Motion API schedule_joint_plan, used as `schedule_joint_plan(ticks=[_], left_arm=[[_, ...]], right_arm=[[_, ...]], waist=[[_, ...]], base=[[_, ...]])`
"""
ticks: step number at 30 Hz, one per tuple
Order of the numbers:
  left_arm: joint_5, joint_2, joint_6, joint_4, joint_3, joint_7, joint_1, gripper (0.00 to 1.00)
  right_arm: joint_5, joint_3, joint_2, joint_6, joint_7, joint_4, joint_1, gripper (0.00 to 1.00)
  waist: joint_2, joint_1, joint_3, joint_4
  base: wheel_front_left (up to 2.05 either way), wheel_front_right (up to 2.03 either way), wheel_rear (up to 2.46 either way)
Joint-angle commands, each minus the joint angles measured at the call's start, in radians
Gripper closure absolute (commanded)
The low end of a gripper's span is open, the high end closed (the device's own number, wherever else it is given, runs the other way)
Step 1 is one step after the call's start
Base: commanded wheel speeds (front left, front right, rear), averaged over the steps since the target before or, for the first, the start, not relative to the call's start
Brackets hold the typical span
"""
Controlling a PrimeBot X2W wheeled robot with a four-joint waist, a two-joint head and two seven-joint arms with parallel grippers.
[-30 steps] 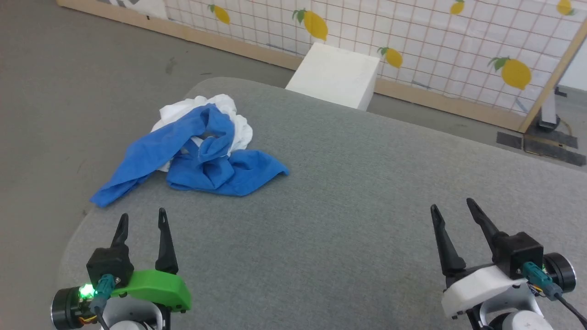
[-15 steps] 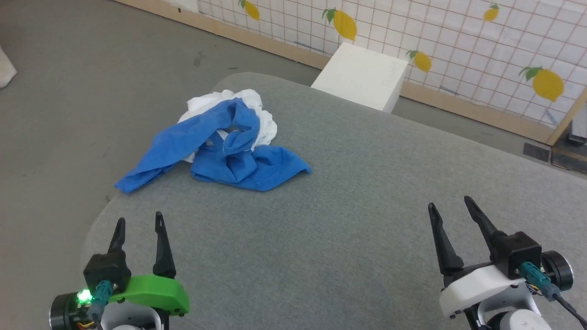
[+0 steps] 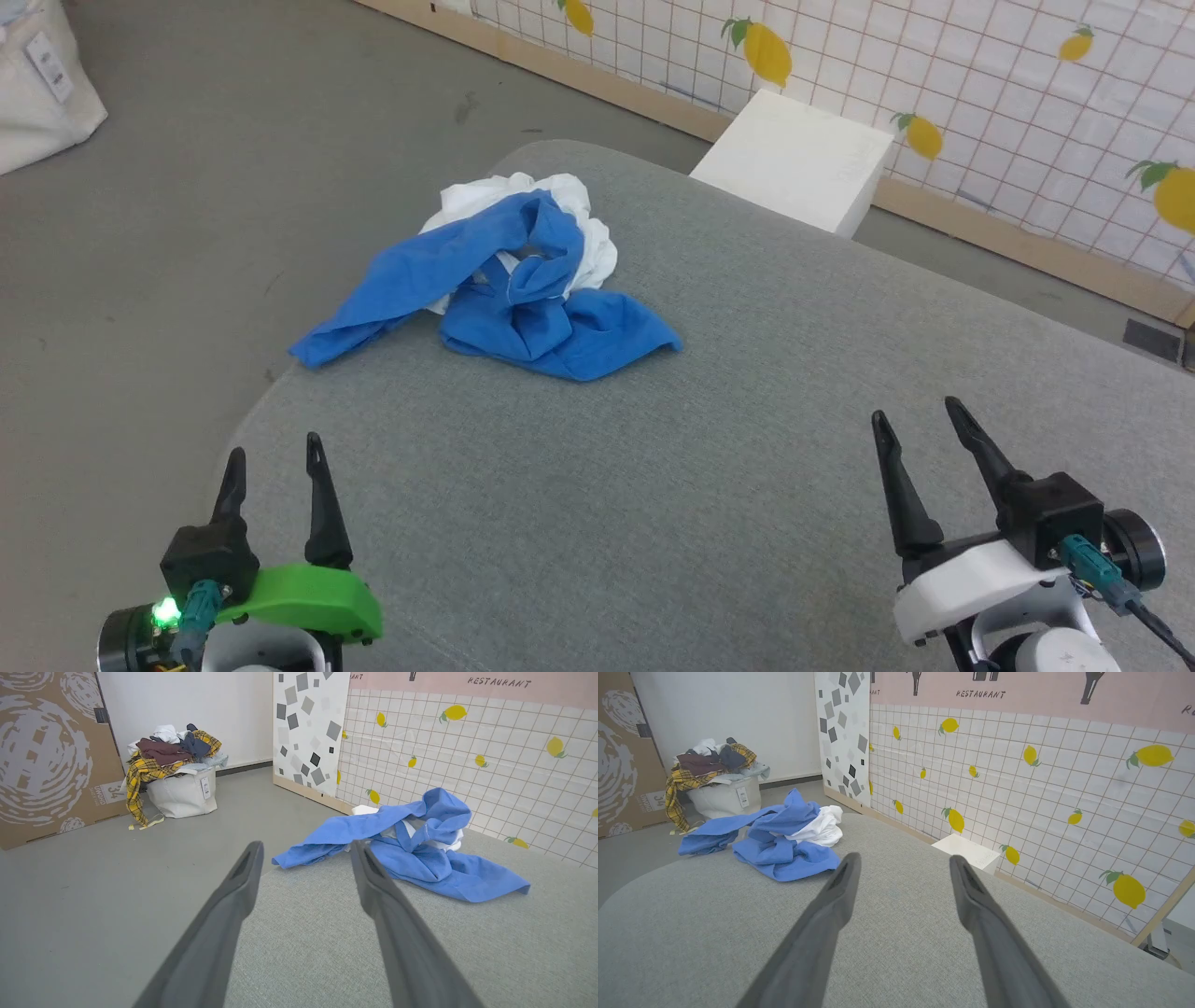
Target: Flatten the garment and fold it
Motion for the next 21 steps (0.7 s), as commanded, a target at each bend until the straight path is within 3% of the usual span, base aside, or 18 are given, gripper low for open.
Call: schedule_joint_plan(ticks=[1,18,21], left_arm=[[-0.007,0.008,0.008,0.003,0.002,-0.009,0.015,0.00],[-0.042,0.022,0.027,0.011,0.011,-0.044,0.001,0.00],[-0.069,0.027,0.011,0.014,0.021,-0.049,-0.045,0.00]], right_arm=[[0.007,0.000,0.000,-0.001,-0.011,0.006,-0.020,0.00],[0.016,-0.002,0.000,-0.002,-0.028,0.009,-0.021,0.00],[0.013,-0.002,0.001,-0.002,-0.025,0.004,-0.028,0.00]], waist=[[0.0000,-0.0001,-0.001,0.008],[0.0000,-0.0001,0.002,0.060],[0.0000,-0.0001,0.023,0.062]], base=[[0.00,0.00,0.00],[0.00,0.00,0.00],[0.00,0.00,0.00]])
